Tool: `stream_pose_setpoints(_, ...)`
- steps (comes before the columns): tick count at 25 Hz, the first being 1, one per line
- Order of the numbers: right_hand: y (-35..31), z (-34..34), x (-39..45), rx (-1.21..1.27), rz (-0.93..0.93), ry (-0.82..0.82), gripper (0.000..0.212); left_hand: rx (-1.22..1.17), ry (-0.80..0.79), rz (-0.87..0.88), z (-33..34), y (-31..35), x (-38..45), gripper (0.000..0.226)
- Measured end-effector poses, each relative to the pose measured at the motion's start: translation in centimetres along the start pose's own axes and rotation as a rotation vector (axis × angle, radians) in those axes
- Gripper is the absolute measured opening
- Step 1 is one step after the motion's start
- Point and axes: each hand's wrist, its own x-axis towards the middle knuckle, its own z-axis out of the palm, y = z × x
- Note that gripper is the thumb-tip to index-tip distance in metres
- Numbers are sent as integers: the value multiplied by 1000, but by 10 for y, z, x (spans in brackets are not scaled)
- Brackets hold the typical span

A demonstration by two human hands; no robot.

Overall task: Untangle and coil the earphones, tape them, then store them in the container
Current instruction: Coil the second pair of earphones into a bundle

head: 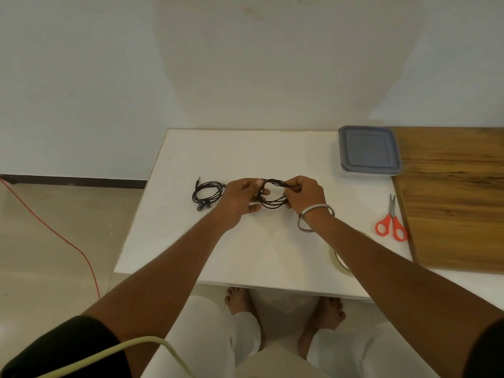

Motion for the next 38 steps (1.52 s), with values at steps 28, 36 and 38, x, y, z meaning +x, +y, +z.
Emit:
stream_pose_setpoints(28, 6, 8, -7, -133, -130, -73, 17, 237, 51, -78, 15, -2, -6, 32)
stream_pose_setpoints(36, 9, 3, -7, -147, -111, -54, 18, 48, 21, -7, 12, -5, -10, 18)
stream_pose_setpoints(38, 9, 2, -7, -140, -110, -50, 18, -13, 12, -11, 12, -5, -10, 30)
